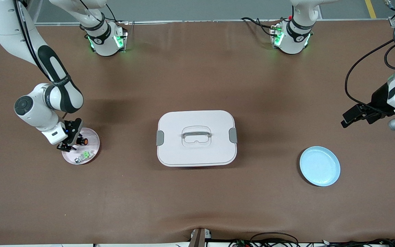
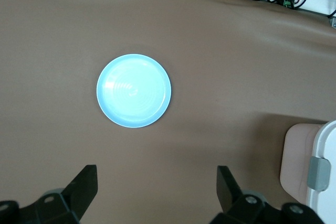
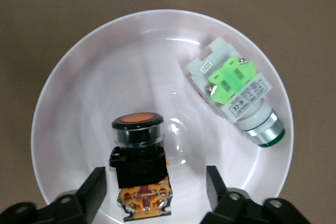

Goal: Transfer orange switch to right arm and place
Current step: 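Carry the switch with the right gripper down onto the white plate, then open the right gripper and lift it away from the plate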

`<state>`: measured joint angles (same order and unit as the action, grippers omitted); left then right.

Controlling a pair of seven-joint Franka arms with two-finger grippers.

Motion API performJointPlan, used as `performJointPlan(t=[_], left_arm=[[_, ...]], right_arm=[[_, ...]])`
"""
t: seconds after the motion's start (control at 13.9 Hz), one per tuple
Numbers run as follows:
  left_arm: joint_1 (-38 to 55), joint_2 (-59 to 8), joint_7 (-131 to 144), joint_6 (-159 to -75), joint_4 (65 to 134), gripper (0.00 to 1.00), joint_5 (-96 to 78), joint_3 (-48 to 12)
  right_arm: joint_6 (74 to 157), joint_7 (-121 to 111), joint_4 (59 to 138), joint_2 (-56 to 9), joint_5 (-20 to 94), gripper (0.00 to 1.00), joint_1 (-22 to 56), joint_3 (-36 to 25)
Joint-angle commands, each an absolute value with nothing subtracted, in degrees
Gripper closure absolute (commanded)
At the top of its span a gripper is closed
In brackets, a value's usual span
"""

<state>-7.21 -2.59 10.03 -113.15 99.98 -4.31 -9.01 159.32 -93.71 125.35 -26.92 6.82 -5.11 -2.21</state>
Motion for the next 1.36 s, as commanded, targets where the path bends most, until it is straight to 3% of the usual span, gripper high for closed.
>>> performJointPlan(t=[0.0,0.43,1.08,1.29], left_arm=[[-2.3,-1.4,9.6,-111.7,99.8,0.00,-5.4,-4.0],[0.8,-1.4,9.7,-111.7,99.8,0.00,-5.4,-1.1],[3.0,4.6,8.9,-109.5,104.0,0.00,-4.4,-0.9],[3.0,5.2,6.7,-108.1,101.1,0.00,-4.3,-0.9]], right_arm=[[156.8,-93.6,123.1,-27.3,7.0,0.00,-6.0,-1.4],[136.2,-84.0,115.7,-25.3,7.0,0.00,-7.6,-1.5],[131.8,-66.3,113.9,-17.0,6.5,0.00,-8.4,-2.0],[130.6,-54.2,113.9,-14.2,6.2,0.00,-7.9,-2.0]])
